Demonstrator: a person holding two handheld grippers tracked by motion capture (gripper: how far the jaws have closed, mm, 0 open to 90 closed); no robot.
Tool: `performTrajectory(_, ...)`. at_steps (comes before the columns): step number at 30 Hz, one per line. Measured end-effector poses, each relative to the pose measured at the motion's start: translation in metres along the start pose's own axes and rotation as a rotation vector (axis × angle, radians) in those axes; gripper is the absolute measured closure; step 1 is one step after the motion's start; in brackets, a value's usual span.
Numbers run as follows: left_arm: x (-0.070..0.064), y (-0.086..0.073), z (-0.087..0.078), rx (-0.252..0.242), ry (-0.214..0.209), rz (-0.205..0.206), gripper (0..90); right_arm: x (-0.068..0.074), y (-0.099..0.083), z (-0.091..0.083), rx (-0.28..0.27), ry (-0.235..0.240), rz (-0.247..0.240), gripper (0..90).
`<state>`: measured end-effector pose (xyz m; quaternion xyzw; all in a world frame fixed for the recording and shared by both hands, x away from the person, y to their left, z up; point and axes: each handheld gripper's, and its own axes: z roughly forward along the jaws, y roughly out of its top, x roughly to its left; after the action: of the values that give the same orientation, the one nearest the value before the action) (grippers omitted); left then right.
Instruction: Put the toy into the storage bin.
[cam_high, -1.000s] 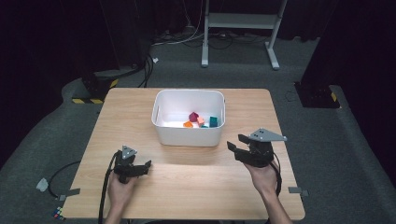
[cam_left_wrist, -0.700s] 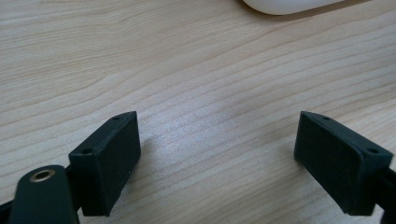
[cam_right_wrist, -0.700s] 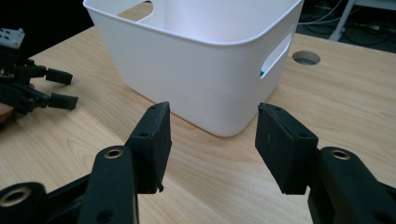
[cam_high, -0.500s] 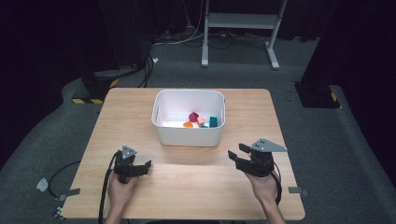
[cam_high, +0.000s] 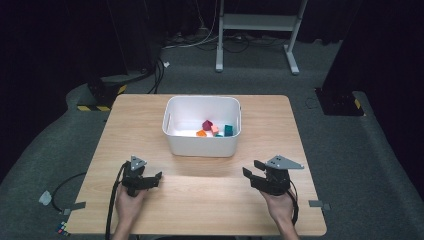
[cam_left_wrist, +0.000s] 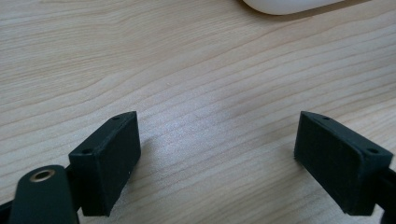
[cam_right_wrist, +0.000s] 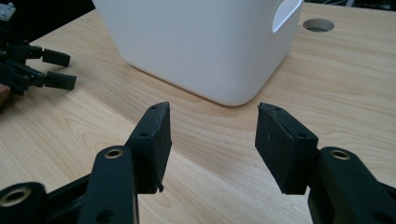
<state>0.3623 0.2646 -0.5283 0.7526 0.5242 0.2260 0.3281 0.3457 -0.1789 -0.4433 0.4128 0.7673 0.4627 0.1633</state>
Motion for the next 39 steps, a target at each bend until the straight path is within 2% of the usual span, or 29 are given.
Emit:
performTrajectory(12, 0.000, 0.000, 0.000, -0.001, 0.001, 0.001, 14.6, -0.001, -0.013, 0.012, 0.021, -0.017, 0.009, 45.9)
performTrajectory(21, 0.000, 0.000, 0.000, 0.000, -0.001, -0.002, 14.6, -0.007, -0.027, 0.024, 0.062, -0.046, 0.028, 46.3)
performTrajectory(34, 0.000, 0.000, 0.000, -0.001, 0.000, -0.002, 14.7, -0.012, -0.036, 0.041, 0.116, -0.092, 0.015, 46.4)
performTrajectory(39, 0.000, 0.000, 0.000, -0.001, 0.000, -0.002, 14.6, -0.015, -0.042, 0.049, 0.142, -0.130, 0.002, 46.4)
